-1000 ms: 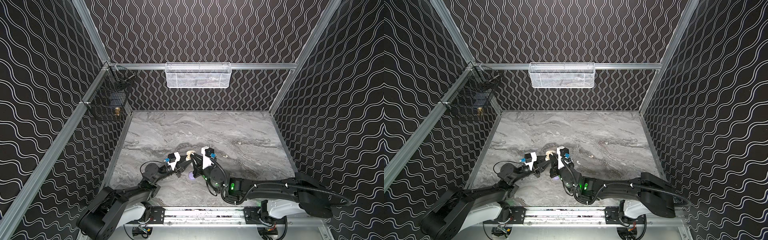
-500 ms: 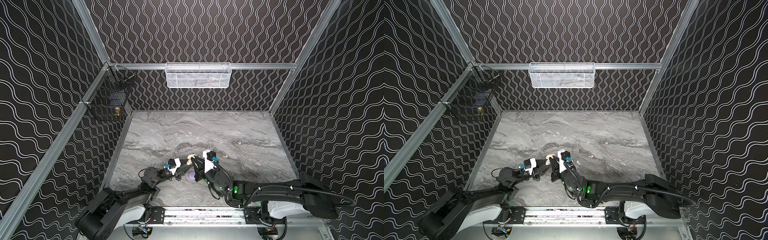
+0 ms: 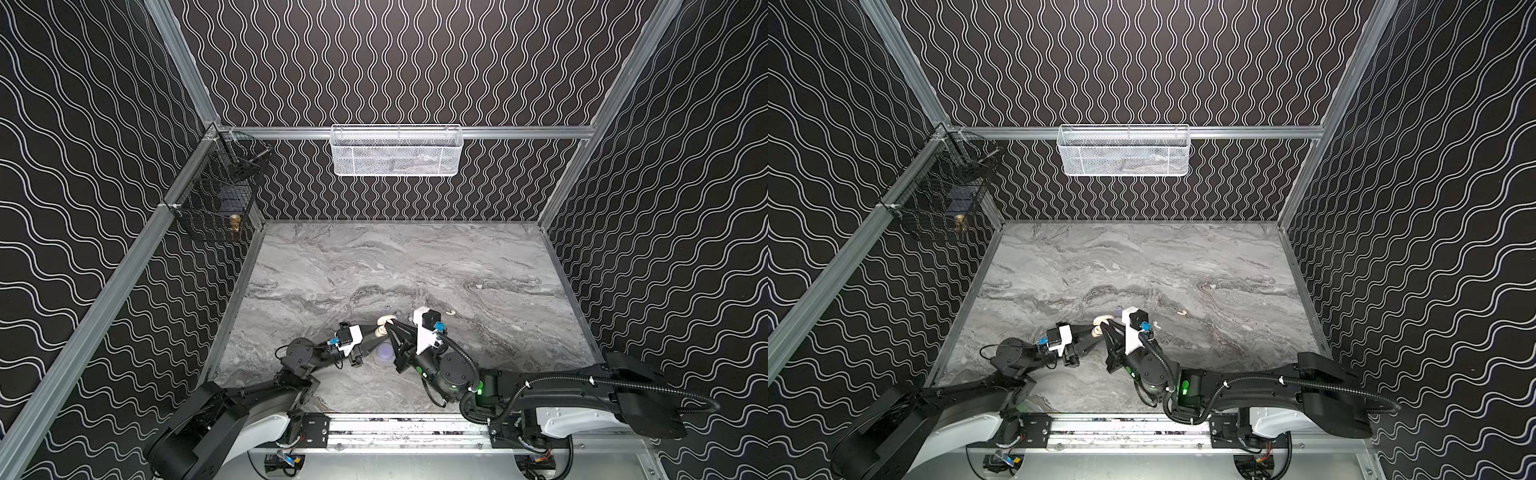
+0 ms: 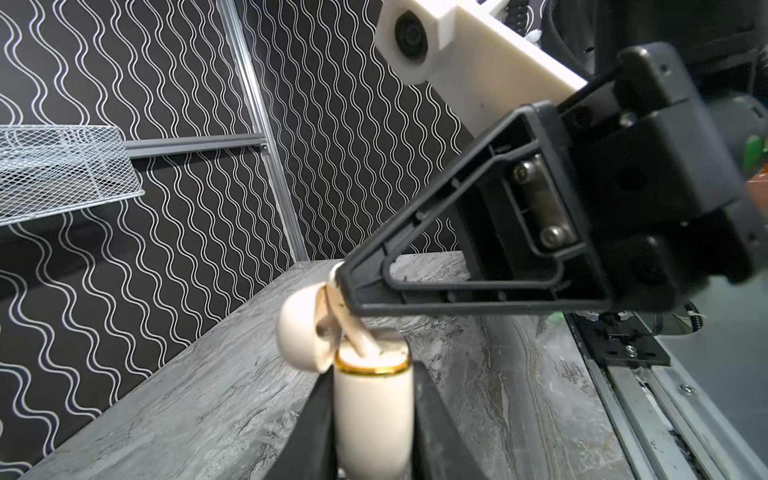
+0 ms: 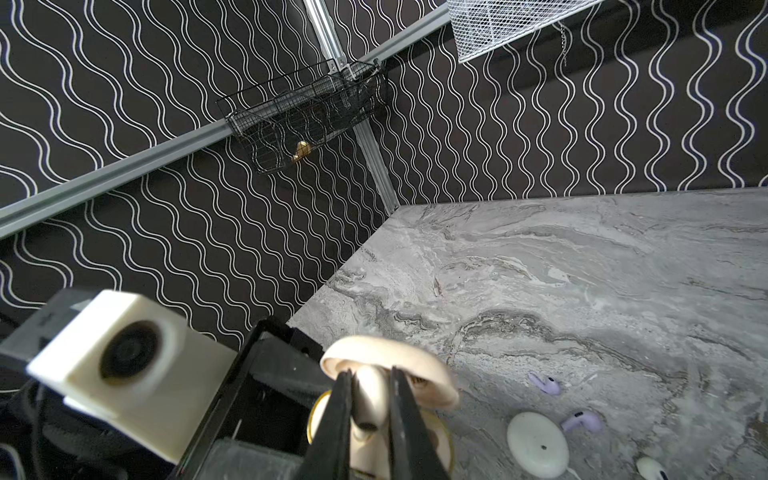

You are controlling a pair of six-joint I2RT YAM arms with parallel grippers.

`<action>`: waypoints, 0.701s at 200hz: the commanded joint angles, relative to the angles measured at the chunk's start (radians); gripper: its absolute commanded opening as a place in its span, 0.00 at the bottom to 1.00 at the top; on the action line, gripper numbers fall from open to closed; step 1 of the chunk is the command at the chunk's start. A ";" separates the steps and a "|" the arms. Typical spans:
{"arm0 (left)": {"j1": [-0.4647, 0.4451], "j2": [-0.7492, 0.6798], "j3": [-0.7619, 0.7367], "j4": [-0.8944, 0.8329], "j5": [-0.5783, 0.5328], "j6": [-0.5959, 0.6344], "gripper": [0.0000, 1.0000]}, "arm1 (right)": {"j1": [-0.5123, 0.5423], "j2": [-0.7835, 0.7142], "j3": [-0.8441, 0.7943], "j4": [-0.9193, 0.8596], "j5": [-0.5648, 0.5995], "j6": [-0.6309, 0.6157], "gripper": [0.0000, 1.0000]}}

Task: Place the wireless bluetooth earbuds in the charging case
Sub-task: 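Press the earbud down into the case with the right gripper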

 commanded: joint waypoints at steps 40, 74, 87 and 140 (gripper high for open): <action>0.000 0.018 0.013 0.148 -0.003 -0.001 0.00 | 0.011 -0.015 -0.002 0.051 0.014 -0.107 0.00; 0.000 0.026 0.016 0.148 -0.010 -0.008 0.00 | 0.010 0.011 0.020 0.120 0.013 -0.161 0.00; -0.001 0.032 0.018 0.148 -0.014 -0.014 0.00 | 0.011 0.013 0.023 0.136 0.016 -0.176 0.00; 0.000 0.060 0.036 0.131 -0.028 -0.031 0.00 | 0.011 -0.013 0.015 0.156 0.018 -0.197 0.00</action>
